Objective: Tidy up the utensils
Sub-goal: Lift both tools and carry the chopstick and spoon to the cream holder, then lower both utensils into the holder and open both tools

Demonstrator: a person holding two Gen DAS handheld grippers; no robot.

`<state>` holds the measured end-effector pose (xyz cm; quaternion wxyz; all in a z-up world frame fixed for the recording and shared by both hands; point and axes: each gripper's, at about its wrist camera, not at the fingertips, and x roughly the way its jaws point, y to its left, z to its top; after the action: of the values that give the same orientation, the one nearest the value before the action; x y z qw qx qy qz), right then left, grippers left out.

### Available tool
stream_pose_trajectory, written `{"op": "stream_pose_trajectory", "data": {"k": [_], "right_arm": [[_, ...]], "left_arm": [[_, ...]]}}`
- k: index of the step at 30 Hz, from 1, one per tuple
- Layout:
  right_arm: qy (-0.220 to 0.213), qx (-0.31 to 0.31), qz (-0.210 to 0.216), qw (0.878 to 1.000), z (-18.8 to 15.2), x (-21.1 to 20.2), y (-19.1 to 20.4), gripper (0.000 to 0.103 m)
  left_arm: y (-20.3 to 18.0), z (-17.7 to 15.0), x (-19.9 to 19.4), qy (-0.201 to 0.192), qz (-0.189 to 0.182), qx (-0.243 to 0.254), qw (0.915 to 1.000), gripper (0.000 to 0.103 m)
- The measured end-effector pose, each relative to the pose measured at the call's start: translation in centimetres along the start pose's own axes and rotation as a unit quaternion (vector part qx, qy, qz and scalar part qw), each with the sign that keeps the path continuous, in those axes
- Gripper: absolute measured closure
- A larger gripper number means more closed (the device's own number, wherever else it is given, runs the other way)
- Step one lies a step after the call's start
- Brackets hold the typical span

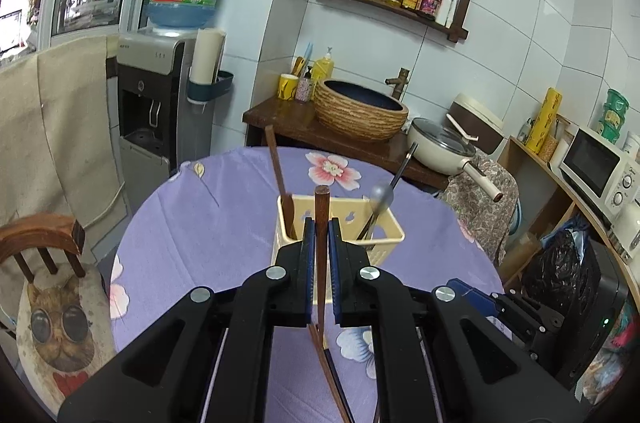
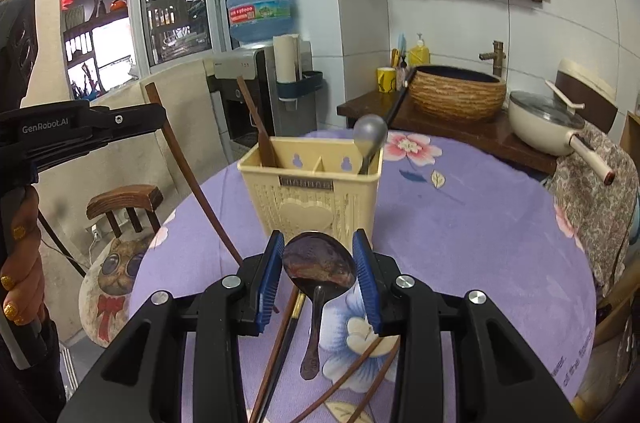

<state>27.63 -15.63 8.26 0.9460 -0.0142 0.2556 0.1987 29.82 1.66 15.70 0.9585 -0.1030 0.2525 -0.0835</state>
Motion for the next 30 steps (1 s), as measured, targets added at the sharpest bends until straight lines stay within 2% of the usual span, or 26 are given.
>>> {"op": "stream_pose_trajectory", "data": {"k": [6, 11, 17, 20, 22, 30], "right_arm": [[-0.030, 0.004, 0.005, 1.000, 5.9, -0.7, -0.5, 0.068], [-0.063, 0.017, -0.004, 0.998, 11.1, -1.1, -1.2, 0.068], [-0.104, 0.025, -0.044, 0.993, 14.8, 0.3, -2.0, 0.068], [-0.100, 0.031, -0.054, 0.993, 14.1, 2.4, -2.4, 0.068], [-0.084, 0.032, -0.062, 0.994, 12.6, 4.5, -2.5, 0.068], [-0.042, 0.032, -0.076, 0.996, 7.9, 8.8, -2.4, 0.068]], "left_arm": [[-0.7, 4.9, -0.6, -0.007, -0.011, -0.004, 0.9999, 0.096], [-1.3, 10.9, -2.1, -0.031, -0.014, -0.013, 0.9993, 0.096], [-1.7, 15.3, -2.2, -0.068, 0.023, -0.019, 0.9972, 0.096], [-1.4, 15.5, -0.4, -0.067, 0.038, -0.021, 0.9968, 0.096], [-1.0, 14.6, 1.3, -0.052, 0.040, -0.025, 0.9975, 0.096], [0.8, 8.7, 7.5, 0.007, 0.047, -0.035, 0.9983, 0.096]]}}
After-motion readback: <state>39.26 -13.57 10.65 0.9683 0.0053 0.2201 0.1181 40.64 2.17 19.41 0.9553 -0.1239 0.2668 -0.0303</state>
